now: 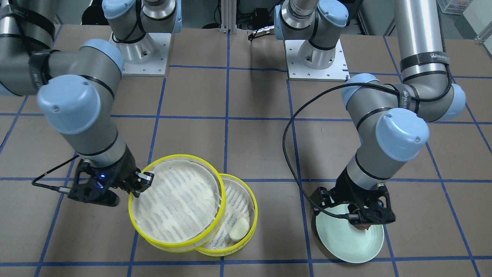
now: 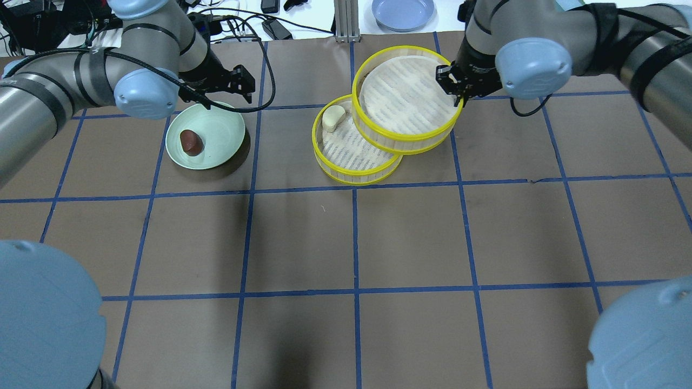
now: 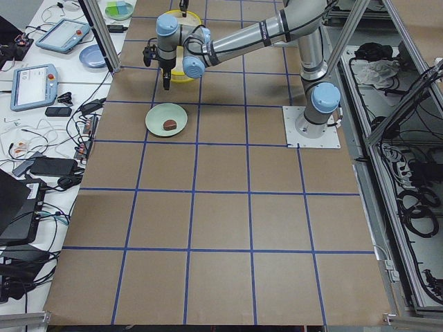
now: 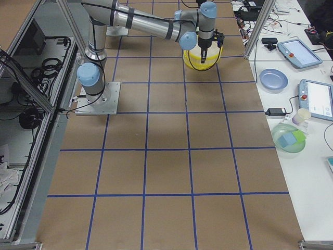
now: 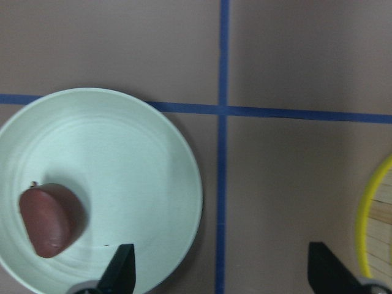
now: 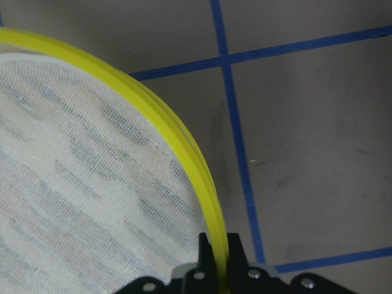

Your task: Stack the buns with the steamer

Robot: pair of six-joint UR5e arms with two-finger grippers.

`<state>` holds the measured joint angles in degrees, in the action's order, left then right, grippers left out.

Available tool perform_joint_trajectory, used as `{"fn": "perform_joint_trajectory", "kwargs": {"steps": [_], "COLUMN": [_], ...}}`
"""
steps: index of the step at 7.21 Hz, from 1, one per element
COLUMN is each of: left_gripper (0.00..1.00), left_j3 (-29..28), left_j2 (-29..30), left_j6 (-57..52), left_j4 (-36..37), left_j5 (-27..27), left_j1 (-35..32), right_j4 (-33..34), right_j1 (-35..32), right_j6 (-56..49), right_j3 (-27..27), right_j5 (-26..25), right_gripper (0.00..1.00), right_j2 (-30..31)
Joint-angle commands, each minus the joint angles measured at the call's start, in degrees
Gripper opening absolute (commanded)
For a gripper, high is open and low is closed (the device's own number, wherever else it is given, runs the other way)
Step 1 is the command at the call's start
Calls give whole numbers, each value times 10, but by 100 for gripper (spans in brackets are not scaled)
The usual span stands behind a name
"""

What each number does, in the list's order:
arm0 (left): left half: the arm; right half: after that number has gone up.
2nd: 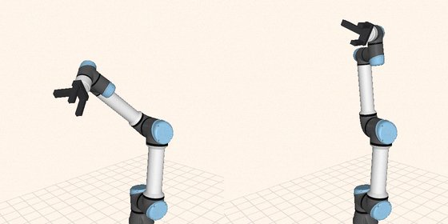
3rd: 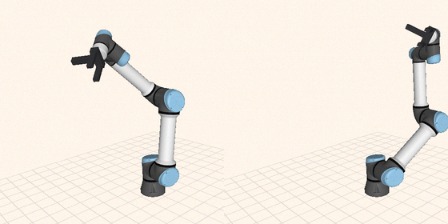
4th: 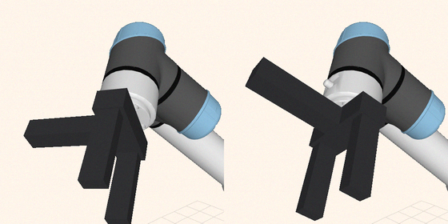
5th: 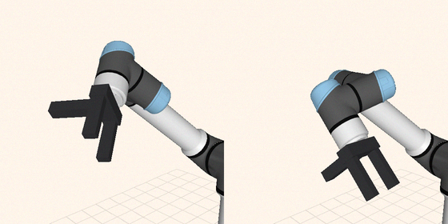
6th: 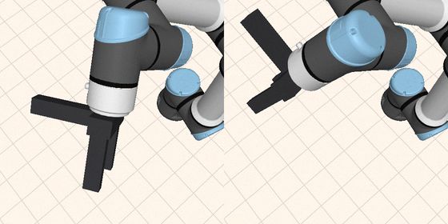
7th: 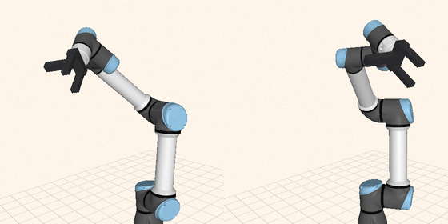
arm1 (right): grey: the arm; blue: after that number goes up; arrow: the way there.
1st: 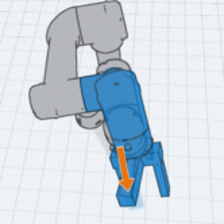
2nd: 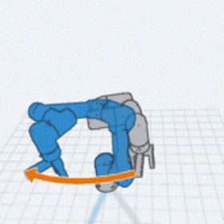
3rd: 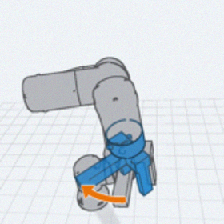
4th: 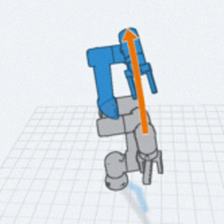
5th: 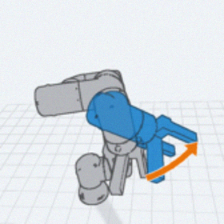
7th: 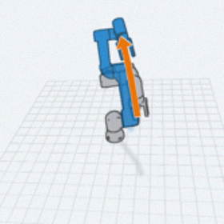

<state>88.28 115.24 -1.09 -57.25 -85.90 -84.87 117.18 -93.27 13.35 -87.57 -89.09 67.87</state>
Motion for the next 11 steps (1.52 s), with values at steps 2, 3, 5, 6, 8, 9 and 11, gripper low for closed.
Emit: {"fn": "perform_joint_trajectory", "kwargs": {"steps": [2, 3, 5, 6, 8, 9, 11], "left_gripper": [100, 100, 98, 84, 4, 0, 0], "left_j3": [8, 8, 7, 7, 3, -1, -7], "left_j2": [32, 53, 82, 93, 100, 100, 82], "left_j6": [-27, -10, 38, 38, 38, 39, 70], "left_j4": [-1, 1, 5, 5, 5, 5, 6], "left_j5": [-13, -12, -9, -11, -10, -10, -1], "left_j1": [77, 81, 82, 83, 89, 89, 89], "right_j4": [53, 52, 36, 14, 12, 13, 12], "right_j1": [-59, -62, -63, -63, -64, -64, -64], "right_j6": [99, 113, 123, 127, 133, 134, 134], "right_j3": [9, 9, 6, 6, 3, 3, 2], "right_j5": [-2, -3, -4, -4, -2, -2, -2], "right_gripper": [1, 0, 0, 0, 1, 1, 7], "right_j2": [-56, -59, -61, -55, -56, -56, -57]}}
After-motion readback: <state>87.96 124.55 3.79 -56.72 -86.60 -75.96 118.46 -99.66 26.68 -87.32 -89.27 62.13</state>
